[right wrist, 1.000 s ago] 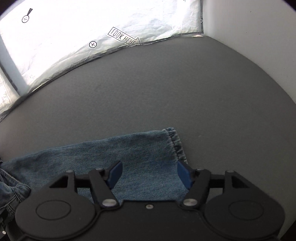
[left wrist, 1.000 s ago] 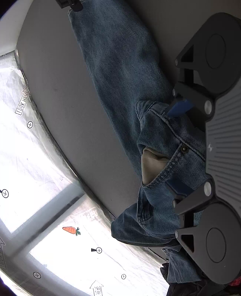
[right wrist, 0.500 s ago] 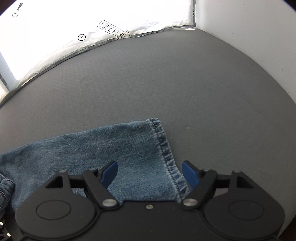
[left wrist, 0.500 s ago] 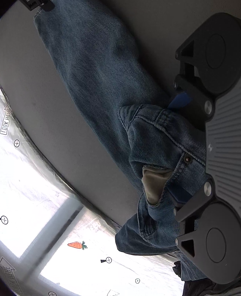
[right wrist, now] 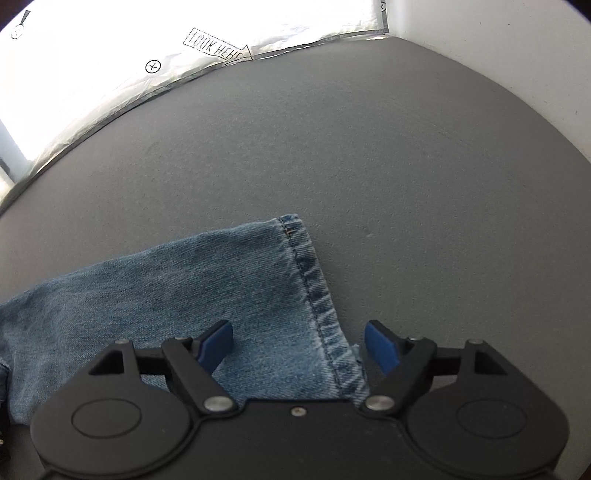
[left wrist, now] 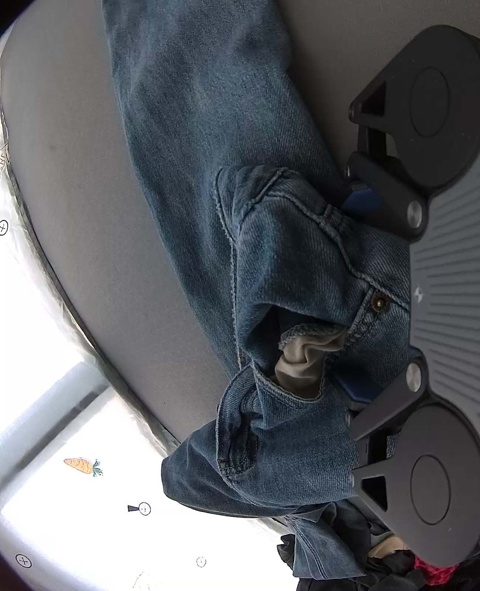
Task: Fold clothes
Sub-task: 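Pull the jeans out and lay them flat on the table with both tools, then release the jeans with both tools and lift them away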
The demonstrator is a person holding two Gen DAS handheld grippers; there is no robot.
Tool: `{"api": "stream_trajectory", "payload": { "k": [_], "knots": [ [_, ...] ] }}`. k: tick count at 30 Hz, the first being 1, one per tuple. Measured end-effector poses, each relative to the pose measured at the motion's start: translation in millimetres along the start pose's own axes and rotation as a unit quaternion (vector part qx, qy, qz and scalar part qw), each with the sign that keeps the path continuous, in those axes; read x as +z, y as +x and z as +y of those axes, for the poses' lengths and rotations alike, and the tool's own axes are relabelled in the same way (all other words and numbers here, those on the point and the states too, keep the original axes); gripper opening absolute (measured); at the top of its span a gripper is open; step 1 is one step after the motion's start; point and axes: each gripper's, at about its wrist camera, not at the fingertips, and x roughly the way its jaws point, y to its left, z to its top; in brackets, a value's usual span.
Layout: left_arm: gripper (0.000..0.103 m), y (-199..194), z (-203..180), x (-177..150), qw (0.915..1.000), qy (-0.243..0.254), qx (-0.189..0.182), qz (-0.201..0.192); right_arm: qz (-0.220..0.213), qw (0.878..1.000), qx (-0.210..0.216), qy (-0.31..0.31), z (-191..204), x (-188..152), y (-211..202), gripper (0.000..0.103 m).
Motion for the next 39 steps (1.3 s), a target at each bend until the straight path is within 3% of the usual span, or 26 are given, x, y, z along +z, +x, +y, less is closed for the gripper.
{"api": "stream_trajectory", "payload": {
  "k": [4, 10, 12, 13, 14, 15, 16, 19, 22, 24, 26, 28, 29, 32, 33, 35, 37, 39],
  "knots": [
    [0.085, 0, 2, 0, 1.0000, -0.006, -0.004, 0.002, -0.020, 0.999, -0.016, -0.022, 3, -1, 5, 0.080],
    [0.083, -1, -1, -2, 1.0000, -0.007, -0.002, -0.006, -0.030, 0.999, -0.001, -0.028, -4, 6, 9, 0.078],
    [0.076, -2, 0, -2, 0.9999, -0.011, -0.008, -0.009, -0.031, 0.998, 0.014, -0.045, 1, 5, 7, 0.064],
    [0.067, -3, 0, -3, 0.9998, -0.014, 0.000, -0.011, -0.034, 0.997, 0.019, -0.059, 6, 4, 6, 0.059],
    [0.058, -4, 0, -3, 0.9997, -0.018, 0.008, -0.014, -0.036, 0.996, 0.023, -0.074, 10, 3, 5, 0.046],
    [0.046, -6, 1, -3, 0.9995, -0.018, 0.020, -0.018, -0.037, 0.995, 0.030, -0.088, 14, 2, 3, 0.024],
    [0.043, -9, 6, -3, 0.9992, -0.030, 0.015, -0.021, -0.037, 0.994, 0.034, -0.093, 15, 2, 3, 0.014],
    [0.027, -21, 29, 0, 0.9963, -0.080, -0.001, -0.030, -0.085, 0.994, 0.026, -0.069, 11, 2, -11, 0.012],
    [0.024, -46, 60, 1, 0.9876, -0.146, 0.010, -0.056, -0.141, 0.987, 0.008, -0.072, 8, 10, -33, 0.012],
    [0.023, -69, 92, 1, 0.9741, -0.210, 0.020, -0.080, -0.186, 0.978, -0.019, -0.088, 7, 19, -49, 0.011],
    [0.022, -92, 122, -4, 0.9584, -0.264, 0.038, -0.101, -0.242, 0.961, -0.078, -0.112, 4, 30, -69, 0.009],
    [0.020, -115, 156, -13, 0.9373, -0.322, 0.066, -0.116, -0.283, 0.946, -0.127, -0.094, -17, 48, -83, 0.009],
    [0.020, -122, 168, -17, 0.9285, -0.344, 0.076, -0.119, -0.291, 0.945, -0.133, -0.068, -37, 60, -91, 0.009],
    [0.017, -138, 209, -45, 0.8928, -0.431, 0.079, -0.105, -0.316, 0.931, -0.184, 0.003, -90, 91, -110, 0.000],
    [0.017, -138, 219, -60, 0.8811, -0.458, 0.078, -0.090, -0.329, 0.912, -0.243, 0.010, -105, 97, -112, 0.000],
    [0.017, -124, 219, -81, 0.8768, -0.469, 0.096, -0.049, -0.317, 0.903, -0.289, 0.025, -141, 109, -114, 0.000],
    [0.018, -103, 213, -101, 0.8737, -0.475, 0.105, 0.006, -0.295, 0.916, -0.262, 0.067, -176, 113, -112, 0.000],
    [0.022, -75, 201, -131, 0.8645, -0.488, 0.092, 0.078, -0.263, 0.933, -0.238, 0.061, -185, 103, -102, 0.001]
  ]
}}
